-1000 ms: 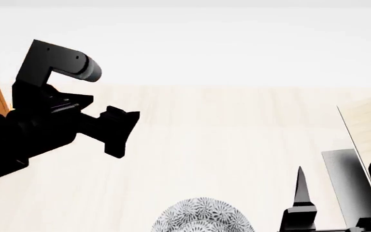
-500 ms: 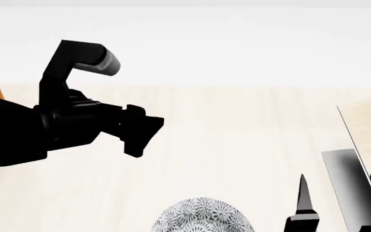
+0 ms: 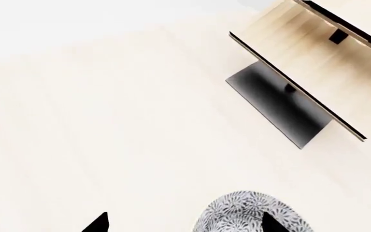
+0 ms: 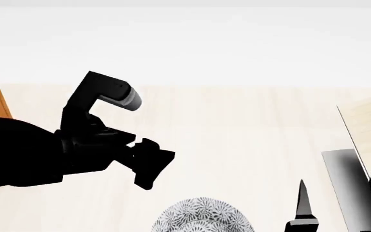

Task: Close the top drawer of the cabinet and put the bowl on top of it.

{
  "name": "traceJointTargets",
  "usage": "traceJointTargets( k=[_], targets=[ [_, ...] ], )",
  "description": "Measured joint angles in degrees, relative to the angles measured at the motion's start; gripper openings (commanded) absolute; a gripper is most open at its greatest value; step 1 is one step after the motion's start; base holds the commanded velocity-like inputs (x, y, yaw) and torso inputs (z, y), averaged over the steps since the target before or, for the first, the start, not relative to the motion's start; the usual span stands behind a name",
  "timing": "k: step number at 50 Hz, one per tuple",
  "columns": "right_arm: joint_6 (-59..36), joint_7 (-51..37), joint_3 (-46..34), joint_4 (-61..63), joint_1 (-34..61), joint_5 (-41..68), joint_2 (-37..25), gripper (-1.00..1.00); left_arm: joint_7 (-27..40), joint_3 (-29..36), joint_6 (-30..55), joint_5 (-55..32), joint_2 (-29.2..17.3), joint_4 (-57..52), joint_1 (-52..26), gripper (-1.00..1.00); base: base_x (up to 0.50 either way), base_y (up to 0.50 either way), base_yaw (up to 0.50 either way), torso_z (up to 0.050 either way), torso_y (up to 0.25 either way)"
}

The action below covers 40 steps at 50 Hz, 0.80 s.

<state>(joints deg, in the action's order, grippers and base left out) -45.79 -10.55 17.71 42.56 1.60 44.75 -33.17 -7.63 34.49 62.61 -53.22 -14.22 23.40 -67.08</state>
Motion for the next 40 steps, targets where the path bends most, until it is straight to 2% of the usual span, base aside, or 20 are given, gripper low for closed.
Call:
traceJointTargets(
  k=[40],
  targets=[
    [3.0,1.0,-1.6,-1.5,-2.1,-2.5,0.3,1.0,-5.8,6.7,-7.6,4.4,2.4,6.7,5.7,1.0,0.0,0.0,0.0,0.0,0.0]
  ],
)
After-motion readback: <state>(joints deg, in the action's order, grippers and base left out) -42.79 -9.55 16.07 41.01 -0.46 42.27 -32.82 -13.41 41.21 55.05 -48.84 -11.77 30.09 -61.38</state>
